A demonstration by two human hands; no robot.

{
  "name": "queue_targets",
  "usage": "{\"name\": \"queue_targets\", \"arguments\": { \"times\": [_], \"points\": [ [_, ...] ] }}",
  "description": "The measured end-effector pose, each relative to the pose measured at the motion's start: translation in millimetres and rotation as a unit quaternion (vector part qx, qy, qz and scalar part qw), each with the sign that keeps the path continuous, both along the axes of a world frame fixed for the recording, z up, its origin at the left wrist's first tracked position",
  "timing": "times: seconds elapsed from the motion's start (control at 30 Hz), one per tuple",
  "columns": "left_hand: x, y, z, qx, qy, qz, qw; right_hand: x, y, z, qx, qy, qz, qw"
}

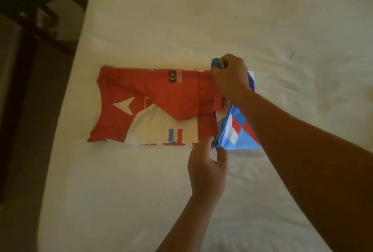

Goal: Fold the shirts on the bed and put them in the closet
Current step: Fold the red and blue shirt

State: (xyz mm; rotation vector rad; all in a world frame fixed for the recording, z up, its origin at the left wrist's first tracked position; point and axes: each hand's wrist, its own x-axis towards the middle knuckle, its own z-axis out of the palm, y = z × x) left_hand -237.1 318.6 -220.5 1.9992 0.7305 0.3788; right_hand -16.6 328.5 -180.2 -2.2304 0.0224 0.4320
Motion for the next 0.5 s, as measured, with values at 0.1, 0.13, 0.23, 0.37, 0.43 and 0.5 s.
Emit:
{"name": "queue_targets", "arguments": {
  "times": [0.1,0.13,0.23,0.37,0.43,0.5],
  "points": [
    [-15,49,-5,-0.008,0.018,0.018,1.000,-16,52,-8,0.000,0.014,0.009,1.000],
    [-18,60,-5,-0.010,0.021,0.022,0.999,-20,64,-10,-0.002,0.019,0.011,1.000],
    [-27,105,-9,-0.022,0.026,0.042,0.999,-32,110,-21,-0.010,0.031,0.022,0.999],
    [-39,157,-16,-0.050,0.036,0.065,0.996,-46,165,-32,-0.033,0.028,0.042,0.998],
    [-44,178,-17,-0.057,0.035,0.078,0.995,-53,189,-37,-0.041,0.024,0.050,0.998],
    [-49,195,-20,-0.070,0.050,0.104,0.991,-61,211,-40,-0.053,0.020,0.059,0.997]
  ]
}}
